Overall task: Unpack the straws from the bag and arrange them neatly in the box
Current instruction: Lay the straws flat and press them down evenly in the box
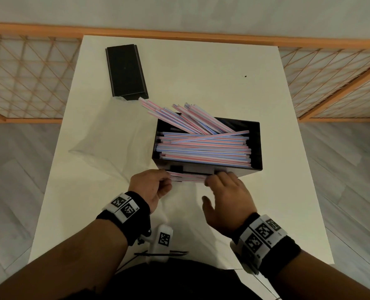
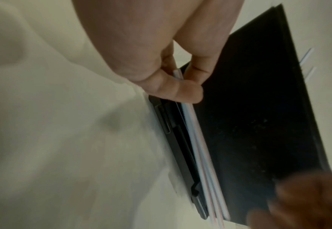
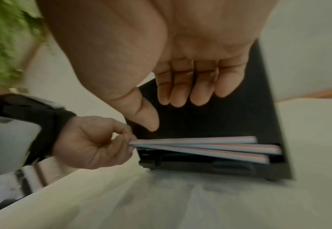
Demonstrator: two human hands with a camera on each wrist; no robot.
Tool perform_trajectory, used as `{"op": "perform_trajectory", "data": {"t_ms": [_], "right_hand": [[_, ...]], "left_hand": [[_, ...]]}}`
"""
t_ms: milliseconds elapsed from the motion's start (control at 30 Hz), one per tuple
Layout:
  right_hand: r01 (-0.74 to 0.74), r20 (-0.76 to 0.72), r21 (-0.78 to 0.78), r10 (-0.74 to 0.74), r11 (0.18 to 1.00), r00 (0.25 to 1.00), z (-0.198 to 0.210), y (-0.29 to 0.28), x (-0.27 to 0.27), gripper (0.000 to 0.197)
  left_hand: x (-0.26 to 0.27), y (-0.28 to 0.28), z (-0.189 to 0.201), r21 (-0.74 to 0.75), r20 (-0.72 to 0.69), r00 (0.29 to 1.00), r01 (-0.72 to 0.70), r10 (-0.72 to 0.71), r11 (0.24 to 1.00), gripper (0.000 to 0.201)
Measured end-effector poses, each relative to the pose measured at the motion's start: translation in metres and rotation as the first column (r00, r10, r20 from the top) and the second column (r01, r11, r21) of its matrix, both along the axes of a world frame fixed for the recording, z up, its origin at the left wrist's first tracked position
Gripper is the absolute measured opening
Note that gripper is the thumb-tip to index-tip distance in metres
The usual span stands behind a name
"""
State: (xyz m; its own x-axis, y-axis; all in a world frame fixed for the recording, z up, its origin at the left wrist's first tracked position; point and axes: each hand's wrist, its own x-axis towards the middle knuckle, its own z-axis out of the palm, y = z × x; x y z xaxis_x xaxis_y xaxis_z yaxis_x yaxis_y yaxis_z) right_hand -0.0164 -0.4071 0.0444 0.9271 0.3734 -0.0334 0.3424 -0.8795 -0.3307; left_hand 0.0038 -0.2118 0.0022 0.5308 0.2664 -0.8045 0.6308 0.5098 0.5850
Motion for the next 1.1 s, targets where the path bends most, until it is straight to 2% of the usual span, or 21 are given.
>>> {"op": "perform_trajectory", "data": {"t_ms": [67, 133, 267, 300, 400, 467, 533, 600, 667, 700, 733, 833, 933, 967, 1000, 1067, 1100], "right_hand": [[-0.110, 0.017, -0.016, 0.110, 0.994, 0.994, 0.002, 0.013, 0.004, 0.041], [-0.150, 0.026, -0.051, 0.152, 0.987, 0.988, 0.006, 0.025, 0.007, 0.046], [-0.109, -0.012, -0.088, 0.109, 0.990, 0.994, 0.016, 0.034, 0.012, 0.030], [-0.080, -0.028, -0.102, 0.078, 0.992, 0.997, 0.021, 0.034, 0.015, 0.024], [0.006, -0.008, -0.141, -0.007, 0.990, 1.000, 0.037, 0.024, 0.026, 0.022], [0.056, 0.038, -0.158, -0.050, 0.986, 0.998, 0.051, 0.016, 0.034, 0.024], [0.085, 0.086, -0.158, -0.072, 0.984, 0.994, 0.070, 0.015, 0.042, 0.023], [0.063, 0.091, -0.177, -0.047, 0.982, 0.995, 0.082, 0.026, 0.047, 0.023], [0.008, 0.112, -0.164, 0.010, 0.986, 0.994, 0.092, 0.044, 0.050, 0.023], [-0.022, 0.113, -0.144, 0.038, 0.989, 0.993, 0.096, 0.052, 0.052, 0.023], [-0.044, 0.090, -0.137, 0.056, 0.990, 0.994, 0.098, 0.059, 0.057, 0.023], [-0.067, -0.023, -0.178, 0.064, 0.982, 0.998, 0.090, 0.063, 0.079, 0.023], [-0.045, -0.107, -0.145, 0.030, 0.988, 0.994, 0.069, 0.061, 0.092, 0.041], [-0.047, -0.136, -0.127, 0.029, 0.991, 0.990, 0.062, 0.060, 0.093, 0.052], [-0.049, -0.149, -0.119, 0.031, 0.992, 0.988, 0.055, 0.056, 0.094, 0.061], [-0.036, -0.108, -0.111, 0.024, 0.993, 0.994, 0.048, 0.047, 0.092, 0.071], [-0.014, -0.076, -0.102, 0.006, 0.995, 0.997, 0.047, 0.042, 0.090, 0.074]], "left_hand": [[-0.005, 0.001, 0.008, -0.008, 0.072, 0.996, 0.050, -0.049, 0.999, 0.018], [-0.010, 0.002, 0.019, -0.015, 0.161, 0.981, 0.108, -0.105, 0.994, 0.023], [-0.012, 0.008, 0.043, 0.048, 0.325, 0.913, 0.245, -0.247, 0.968, 0.043], [-0.010, 0.009, 0.050, 0.090, 0.378, 0.877, 0.286, -0.298, 0.954, 0.042], [-0.002, 0.011, 0.078, 0.266, 0.537, 0.722, 0.346, -0.436, 0.900, 0.012], [0.005, 0.015, 0.096, 0.435, 0.581, 0.653, 0.256, -0.486, 0.864, 0.034], [0.016, 0.015, 0.113, 0.506, 0.658, 0.585, 0.123, -0.474, 0.854, 0.039], [0.027, 0.006, 0.126, 0.512, 0.721, 0.484, 0.107, -0.495, 0.852, 0.039], [0.034, -0.012, 0.132, 0.571, 0.715, 0.391, 0.152, -0.579, 0.807, 0.042], [0.037, -0.019, 0.133, 0.607, 0.692, 0.391, 0.139, -0.606, 0.783, 0.044], [0.041, -0.021, 0.131, 0.628, 0.675, 0.426, 0.098, -0.603, 0.772, 0.046], [0.057, -0.005, 0.122, 0.658, 0.658, 0.602, -0.167, -0.453, 0.734, 0.048], [0.071, 0.017, 0.110, 0.626, 0.630, 0.744, -0.319, -0.221, 0.711, 0.022], [0.074, 0.021, 0.106, 0.605, 0.588, 0.796, -0.314, -0.144, 0.731, 0.023], [0.078, 0.024, 0.101, 0.580, 0.525, 0.846, -0.277, -0.092, 0.766, 0.034], [0.086, 0.030, 0.089, 0.496, 0.368, 0.927, -0.127, -0.076, 0.859, 0.057], [0.089, 0.031, 0.086, 0.429, 0.310, 0.945, -0.043, -0.102, 0.902, 0.065]]}}
